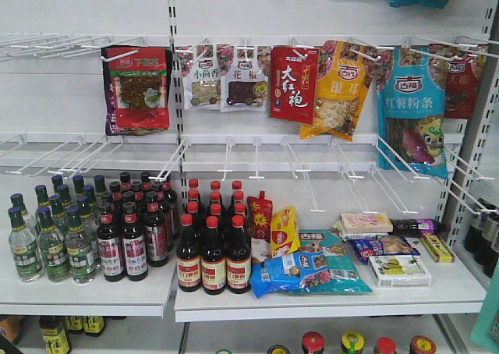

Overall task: Pick snacks and fruit into basket
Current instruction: 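Drive the base away from the shelf toward the fruit tables holding the bag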

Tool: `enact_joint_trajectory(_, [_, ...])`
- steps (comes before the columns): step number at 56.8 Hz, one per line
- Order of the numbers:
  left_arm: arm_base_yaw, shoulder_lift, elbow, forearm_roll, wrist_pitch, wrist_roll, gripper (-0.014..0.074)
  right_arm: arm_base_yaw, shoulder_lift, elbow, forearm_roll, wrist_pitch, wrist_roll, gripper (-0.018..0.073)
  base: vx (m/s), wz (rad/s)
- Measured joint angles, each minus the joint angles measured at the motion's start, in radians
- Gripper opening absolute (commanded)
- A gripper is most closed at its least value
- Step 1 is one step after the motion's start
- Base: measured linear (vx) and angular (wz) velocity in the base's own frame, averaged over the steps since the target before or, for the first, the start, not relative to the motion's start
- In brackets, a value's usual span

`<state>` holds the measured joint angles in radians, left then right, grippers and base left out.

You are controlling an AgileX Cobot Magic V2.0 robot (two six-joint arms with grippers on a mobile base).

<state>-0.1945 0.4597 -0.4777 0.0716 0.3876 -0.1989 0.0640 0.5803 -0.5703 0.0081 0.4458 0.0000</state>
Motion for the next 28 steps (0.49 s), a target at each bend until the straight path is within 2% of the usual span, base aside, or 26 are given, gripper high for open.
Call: enact_joint_trajectory(28, [0.000, 0.000, 0.000, 0.000, 0.000, 0.000, -0.0003, 0.000, 0.000, 0.000, 0.000, 0.001, 0.000, 0.0000, -0.29, -0.09])
